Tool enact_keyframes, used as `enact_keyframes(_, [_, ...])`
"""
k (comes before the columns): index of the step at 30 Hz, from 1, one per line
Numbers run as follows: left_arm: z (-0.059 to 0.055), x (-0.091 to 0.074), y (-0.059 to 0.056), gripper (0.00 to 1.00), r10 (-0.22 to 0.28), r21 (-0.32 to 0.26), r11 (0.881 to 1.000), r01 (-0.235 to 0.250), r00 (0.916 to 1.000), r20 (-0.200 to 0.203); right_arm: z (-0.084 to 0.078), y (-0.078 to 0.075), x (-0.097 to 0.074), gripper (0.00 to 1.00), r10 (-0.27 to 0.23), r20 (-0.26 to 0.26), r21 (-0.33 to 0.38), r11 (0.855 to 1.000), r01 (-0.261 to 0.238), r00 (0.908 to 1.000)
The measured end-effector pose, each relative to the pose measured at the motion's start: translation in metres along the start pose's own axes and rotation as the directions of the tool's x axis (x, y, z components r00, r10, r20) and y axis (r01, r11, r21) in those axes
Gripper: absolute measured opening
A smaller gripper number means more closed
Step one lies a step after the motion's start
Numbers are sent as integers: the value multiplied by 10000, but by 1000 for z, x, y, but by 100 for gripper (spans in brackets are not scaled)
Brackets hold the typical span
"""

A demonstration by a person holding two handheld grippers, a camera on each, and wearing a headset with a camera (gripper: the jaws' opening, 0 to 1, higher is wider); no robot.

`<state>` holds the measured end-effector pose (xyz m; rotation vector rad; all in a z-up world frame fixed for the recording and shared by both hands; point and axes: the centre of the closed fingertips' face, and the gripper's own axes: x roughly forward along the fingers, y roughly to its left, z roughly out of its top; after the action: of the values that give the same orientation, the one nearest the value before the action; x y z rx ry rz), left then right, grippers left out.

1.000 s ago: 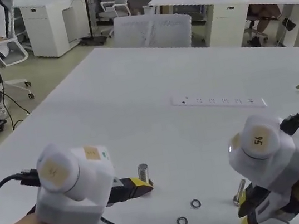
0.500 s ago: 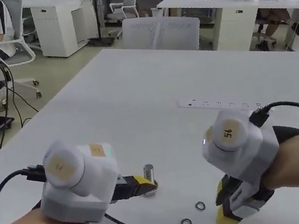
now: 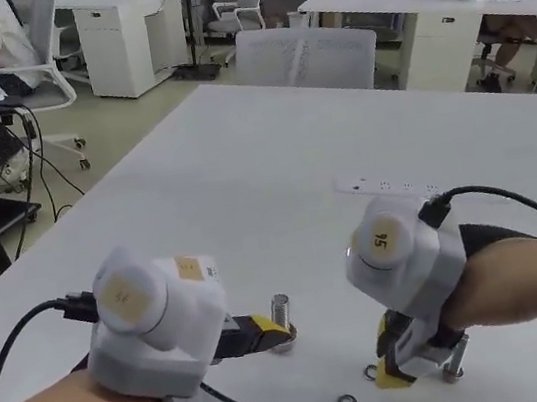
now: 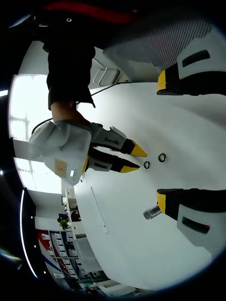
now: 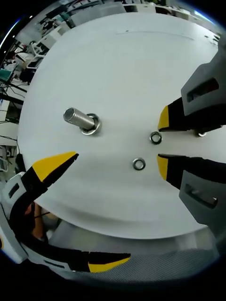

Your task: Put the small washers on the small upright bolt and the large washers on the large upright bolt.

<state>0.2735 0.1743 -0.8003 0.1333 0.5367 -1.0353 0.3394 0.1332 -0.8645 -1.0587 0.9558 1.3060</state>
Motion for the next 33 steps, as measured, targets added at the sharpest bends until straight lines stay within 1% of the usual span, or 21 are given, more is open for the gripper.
enact_keyframes(7, [0,0,0,81,3,-52,10000,-3,10000,28,1,-5,4,20,42,-1,-16,10000,-42,10000])
enact_keyframes(13, [-1,-1,0,81,-4,-109,9999,5,10000,37,1,-4,11,20,162,-137,-87,9998,-163,9998])
enact_keyframes(22, [-2,-1,0,81,-54,-162,9999,54,10000,30,-2,-6,14,19,245,-211,-45,9997,-246,9995])
enact_keyframes(28, [-3,-1,1,81,-34,-176,9998,35,10000,28,-2,-4,15,18,396,-155,46,9992,-396,9991])
enact_keyframes(33, [-3,-2,2,81,4,-190,9998,-3,10000,53,-2,-4,15,18,409,-88,54,9991,-409,9991])
